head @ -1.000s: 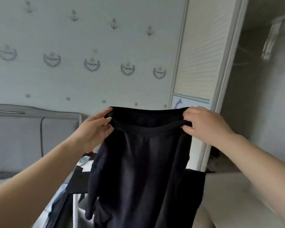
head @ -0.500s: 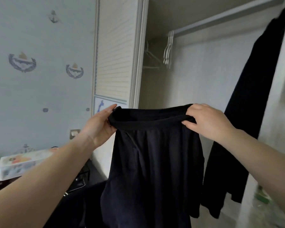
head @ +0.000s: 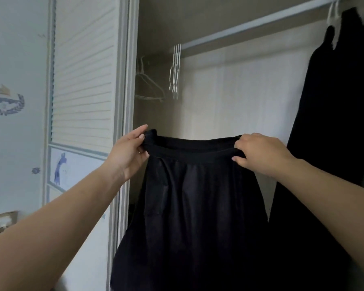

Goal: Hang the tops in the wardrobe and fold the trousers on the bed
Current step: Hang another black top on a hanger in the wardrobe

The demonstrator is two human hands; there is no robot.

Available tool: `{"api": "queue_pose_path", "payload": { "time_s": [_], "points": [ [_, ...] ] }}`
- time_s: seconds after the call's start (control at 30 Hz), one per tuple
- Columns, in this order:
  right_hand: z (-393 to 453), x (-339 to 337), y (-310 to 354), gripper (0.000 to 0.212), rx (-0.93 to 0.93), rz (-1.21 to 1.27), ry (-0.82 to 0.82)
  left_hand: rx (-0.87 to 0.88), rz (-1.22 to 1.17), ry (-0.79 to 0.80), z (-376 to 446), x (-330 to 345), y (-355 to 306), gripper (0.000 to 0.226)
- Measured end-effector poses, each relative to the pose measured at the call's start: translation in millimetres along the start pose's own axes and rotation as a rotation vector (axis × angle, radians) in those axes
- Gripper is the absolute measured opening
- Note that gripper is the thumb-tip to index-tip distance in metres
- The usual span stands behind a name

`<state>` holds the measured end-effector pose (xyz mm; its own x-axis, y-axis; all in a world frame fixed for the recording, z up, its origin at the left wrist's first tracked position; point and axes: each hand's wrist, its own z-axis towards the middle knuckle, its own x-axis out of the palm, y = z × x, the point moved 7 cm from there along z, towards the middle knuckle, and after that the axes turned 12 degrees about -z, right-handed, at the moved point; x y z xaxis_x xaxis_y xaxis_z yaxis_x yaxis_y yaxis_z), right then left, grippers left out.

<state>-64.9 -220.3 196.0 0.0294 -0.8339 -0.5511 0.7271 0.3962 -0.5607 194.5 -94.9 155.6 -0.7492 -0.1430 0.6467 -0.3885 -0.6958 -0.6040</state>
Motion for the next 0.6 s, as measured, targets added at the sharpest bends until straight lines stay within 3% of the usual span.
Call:
{"api": "queue_pose_path", "payload": {
  "time_s": [0.37,0.6],
  "points": [
    [138.3,50.1,-23.5,0.016,0.091,-0.054,-0.023,0.046,-0.014,0.1,158.0,6.9,7.8,0.029],
    [211.3,77.8,-41.5,0.011,0.085,0.42,0.22,0.133,-0.033,0.14,233.1,29.7,-9.4,0.029]
  ]
}}
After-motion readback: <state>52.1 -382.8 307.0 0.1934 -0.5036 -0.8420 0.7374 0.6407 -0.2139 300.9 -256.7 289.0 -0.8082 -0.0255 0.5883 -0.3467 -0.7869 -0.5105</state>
